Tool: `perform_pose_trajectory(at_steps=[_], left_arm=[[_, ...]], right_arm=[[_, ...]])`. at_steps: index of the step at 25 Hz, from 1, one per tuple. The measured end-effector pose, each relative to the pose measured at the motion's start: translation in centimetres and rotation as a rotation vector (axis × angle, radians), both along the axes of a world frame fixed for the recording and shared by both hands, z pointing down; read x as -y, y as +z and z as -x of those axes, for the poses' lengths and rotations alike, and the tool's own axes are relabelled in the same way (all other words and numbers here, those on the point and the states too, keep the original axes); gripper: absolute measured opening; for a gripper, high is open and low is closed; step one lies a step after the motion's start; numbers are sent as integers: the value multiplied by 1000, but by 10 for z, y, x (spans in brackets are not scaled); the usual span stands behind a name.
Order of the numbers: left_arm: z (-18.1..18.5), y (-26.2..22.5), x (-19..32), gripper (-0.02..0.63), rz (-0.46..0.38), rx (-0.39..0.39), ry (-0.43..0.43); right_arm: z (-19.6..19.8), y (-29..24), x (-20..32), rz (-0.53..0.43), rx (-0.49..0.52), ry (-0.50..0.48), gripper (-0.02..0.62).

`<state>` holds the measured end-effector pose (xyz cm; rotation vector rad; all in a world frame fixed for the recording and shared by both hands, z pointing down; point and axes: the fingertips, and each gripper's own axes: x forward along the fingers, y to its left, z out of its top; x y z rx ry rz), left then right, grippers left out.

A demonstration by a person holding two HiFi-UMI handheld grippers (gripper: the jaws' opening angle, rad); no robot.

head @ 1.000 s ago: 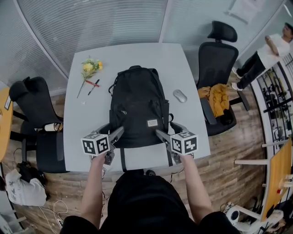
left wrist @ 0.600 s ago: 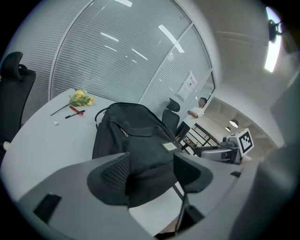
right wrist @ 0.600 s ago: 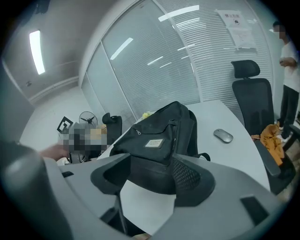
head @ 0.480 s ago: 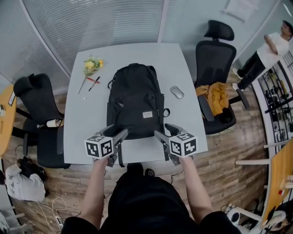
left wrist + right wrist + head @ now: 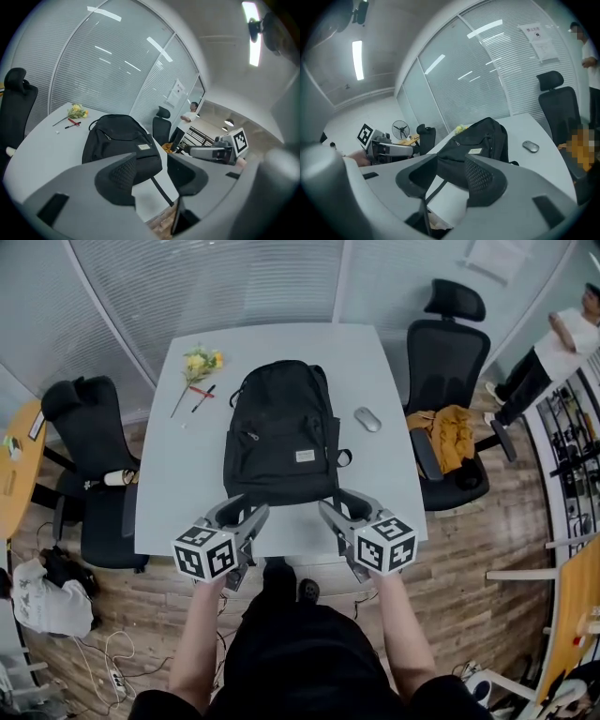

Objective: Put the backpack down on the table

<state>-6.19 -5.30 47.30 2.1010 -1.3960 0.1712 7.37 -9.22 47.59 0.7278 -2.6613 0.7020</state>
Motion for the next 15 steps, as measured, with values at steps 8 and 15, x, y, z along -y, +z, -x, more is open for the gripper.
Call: perform_pose_trajectory(at_steps=[8, 15], left_arm=[[-22, -17, -30, 128, -52, 36, 33], [-40, -27, -50, 60, -94, 33, 45]], right_arm=[[-7, -38, -33, -100, 51, -28, 133], [-18, -60, -50, -179, 104, -2, 27]])
